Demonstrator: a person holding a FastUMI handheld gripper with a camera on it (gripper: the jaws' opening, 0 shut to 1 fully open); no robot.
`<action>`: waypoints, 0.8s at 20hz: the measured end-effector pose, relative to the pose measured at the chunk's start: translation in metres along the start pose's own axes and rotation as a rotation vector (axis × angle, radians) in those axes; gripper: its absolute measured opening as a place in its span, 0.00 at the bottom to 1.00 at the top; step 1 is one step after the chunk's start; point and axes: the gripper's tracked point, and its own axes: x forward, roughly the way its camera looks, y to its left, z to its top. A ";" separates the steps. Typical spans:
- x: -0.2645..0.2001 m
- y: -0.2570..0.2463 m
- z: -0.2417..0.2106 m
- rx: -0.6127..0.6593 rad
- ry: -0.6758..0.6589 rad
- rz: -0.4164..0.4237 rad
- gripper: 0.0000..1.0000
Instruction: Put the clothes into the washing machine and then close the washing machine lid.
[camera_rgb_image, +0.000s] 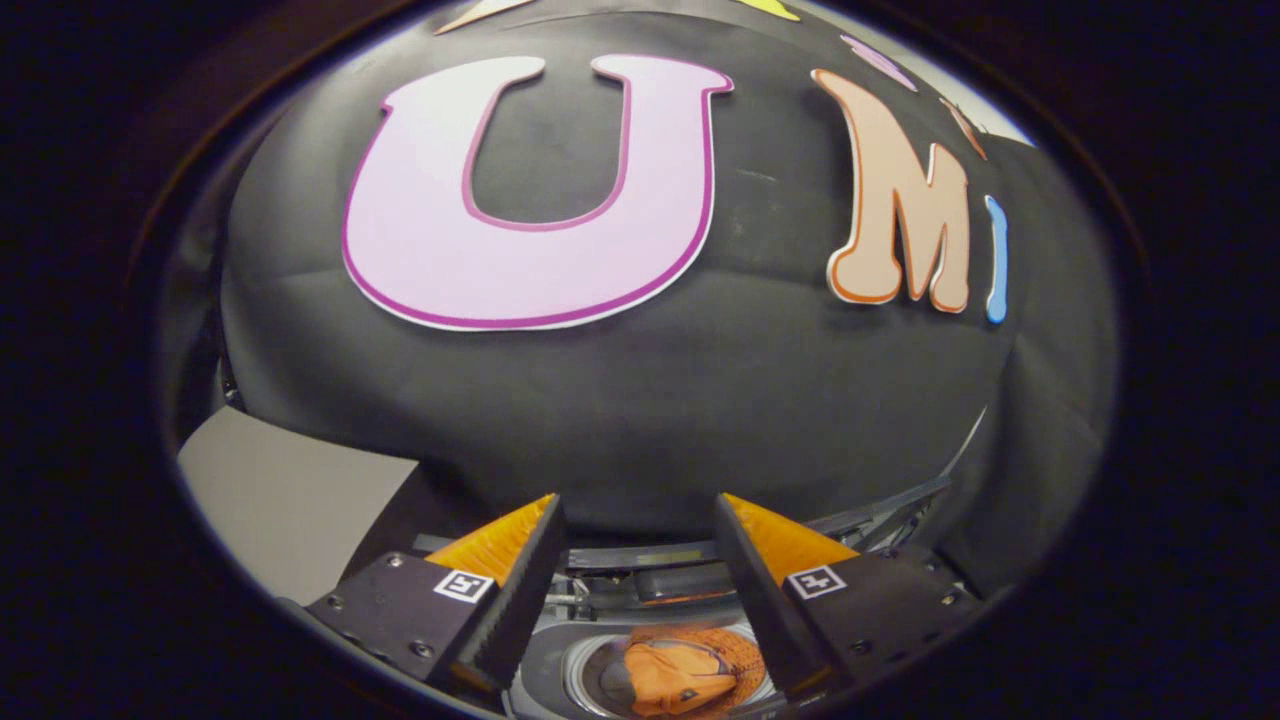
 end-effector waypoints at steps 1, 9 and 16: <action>-0.007 -0.001 -0.005 0.001 0.003 0.004 0.91; -0.067 -0.008 -0.060 0.011 0.041 0.022 0.90; -0.092 -0.033 -0.059 0.052 -0.017 0.019 0.90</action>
